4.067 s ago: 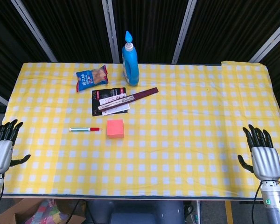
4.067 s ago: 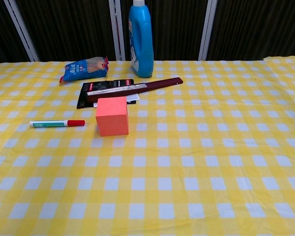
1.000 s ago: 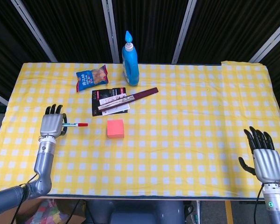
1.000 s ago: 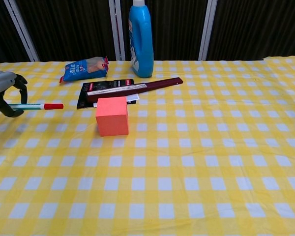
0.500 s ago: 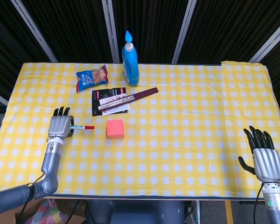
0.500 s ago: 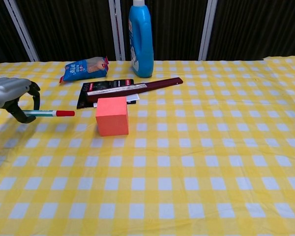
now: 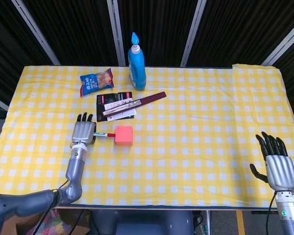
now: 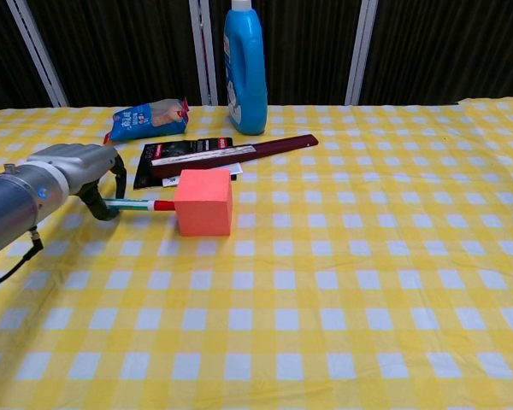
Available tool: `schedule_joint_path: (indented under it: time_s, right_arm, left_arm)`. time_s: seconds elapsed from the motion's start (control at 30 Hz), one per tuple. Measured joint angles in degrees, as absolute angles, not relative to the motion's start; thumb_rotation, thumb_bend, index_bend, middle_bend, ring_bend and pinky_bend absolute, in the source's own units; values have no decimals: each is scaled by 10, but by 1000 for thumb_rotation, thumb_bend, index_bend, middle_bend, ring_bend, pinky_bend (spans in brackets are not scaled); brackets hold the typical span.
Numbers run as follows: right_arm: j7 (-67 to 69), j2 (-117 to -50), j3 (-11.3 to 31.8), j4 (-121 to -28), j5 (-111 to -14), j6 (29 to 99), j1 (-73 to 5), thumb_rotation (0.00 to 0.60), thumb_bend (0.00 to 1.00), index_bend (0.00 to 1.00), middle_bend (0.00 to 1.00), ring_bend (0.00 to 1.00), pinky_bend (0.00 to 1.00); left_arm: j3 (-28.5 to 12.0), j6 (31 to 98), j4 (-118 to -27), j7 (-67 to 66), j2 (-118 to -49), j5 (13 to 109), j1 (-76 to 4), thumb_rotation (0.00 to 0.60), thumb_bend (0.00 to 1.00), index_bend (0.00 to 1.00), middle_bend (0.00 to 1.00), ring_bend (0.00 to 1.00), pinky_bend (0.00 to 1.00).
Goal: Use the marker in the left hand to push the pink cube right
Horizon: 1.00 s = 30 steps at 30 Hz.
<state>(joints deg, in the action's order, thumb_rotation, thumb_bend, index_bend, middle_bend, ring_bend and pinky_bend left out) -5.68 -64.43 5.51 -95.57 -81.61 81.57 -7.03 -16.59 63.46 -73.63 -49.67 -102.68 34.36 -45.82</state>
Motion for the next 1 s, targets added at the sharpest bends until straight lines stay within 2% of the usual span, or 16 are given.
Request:
schedule_joint_path:
  time_s: [0.4, 1.0]
  right_arm:
    - [-54, -643, 56, -957, -815, 815, -71, 600, 378, 0, 0, 0, 0]
    - [-56, -643, 57, -960, -812, 814, -72, 600, 379, 0, 0, 0, 0]
  left_arm:
    - [-183, 649, -745, -521, -1077, 320, -497, 600, 440, 579, 110, 0, 76]
    - [-178, 670, -786, -543, -1053, 306, -501, 600, 450, 584, 113, 0, 76]
